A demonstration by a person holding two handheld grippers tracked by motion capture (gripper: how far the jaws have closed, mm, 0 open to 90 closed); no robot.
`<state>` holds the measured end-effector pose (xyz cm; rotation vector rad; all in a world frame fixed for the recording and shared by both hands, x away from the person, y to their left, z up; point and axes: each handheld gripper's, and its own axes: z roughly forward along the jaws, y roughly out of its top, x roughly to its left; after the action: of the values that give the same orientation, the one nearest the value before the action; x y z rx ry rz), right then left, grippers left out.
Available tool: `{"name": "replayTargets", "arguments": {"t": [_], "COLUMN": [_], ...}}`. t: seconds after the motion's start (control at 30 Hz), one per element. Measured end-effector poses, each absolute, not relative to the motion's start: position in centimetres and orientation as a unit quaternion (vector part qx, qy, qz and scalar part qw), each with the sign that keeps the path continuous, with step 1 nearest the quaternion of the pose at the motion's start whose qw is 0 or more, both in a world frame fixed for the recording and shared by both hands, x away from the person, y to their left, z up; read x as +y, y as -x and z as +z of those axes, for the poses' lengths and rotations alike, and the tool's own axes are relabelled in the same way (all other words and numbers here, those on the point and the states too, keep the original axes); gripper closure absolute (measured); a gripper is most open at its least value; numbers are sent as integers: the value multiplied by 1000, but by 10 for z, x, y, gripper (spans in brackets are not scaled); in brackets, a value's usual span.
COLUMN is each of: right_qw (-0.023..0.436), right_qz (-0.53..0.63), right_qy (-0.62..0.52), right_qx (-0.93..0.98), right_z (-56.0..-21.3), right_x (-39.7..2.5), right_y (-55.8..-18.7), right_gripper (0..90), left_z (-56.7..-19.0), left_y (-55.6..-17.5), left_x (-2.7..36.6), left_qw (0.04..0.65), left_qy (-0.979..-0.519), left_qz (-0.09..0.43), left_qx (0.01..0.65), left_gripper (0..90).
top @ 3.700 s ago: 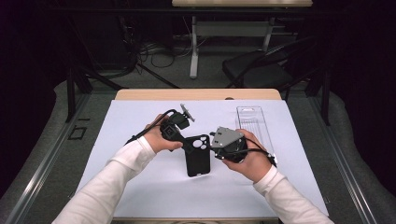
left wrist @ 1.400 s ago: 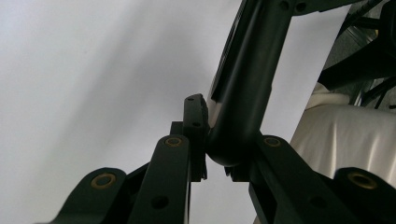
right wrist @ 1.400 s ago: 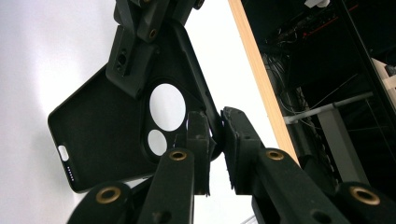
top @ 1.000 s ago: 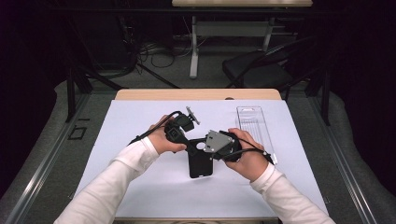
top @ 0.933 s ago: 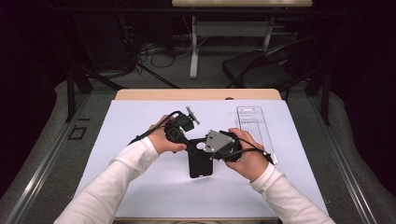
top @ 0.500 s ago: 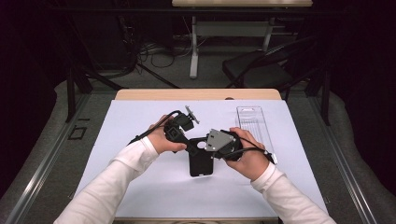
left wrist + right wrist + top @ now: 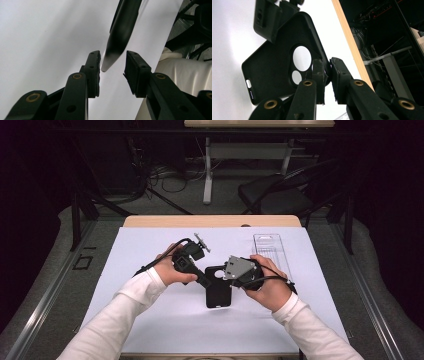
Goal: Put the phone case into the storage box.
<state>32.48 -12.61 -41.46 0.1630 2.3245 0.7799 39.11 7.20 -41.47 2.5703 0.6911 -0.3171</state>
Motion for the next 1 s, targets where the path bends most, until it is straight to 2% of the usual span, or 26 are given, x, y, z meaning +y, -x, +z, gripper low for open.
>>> {"name": "replayTargets", "arguments": {"t": [1.0], "right_qw": [345], "right_qz": [322], "right_qy": [-78], "right_qx": [878], "right_z": [-400], "right_x": [-165], "right_y": [-342], "right_gripper": [817], "left_z": [-418], "left_y": [-382], "left_x": [96], "left_qw": [296], "left_qy": [-918], "left_qz": [-61], "left_qx": [259], "left_gripper": [531]}}
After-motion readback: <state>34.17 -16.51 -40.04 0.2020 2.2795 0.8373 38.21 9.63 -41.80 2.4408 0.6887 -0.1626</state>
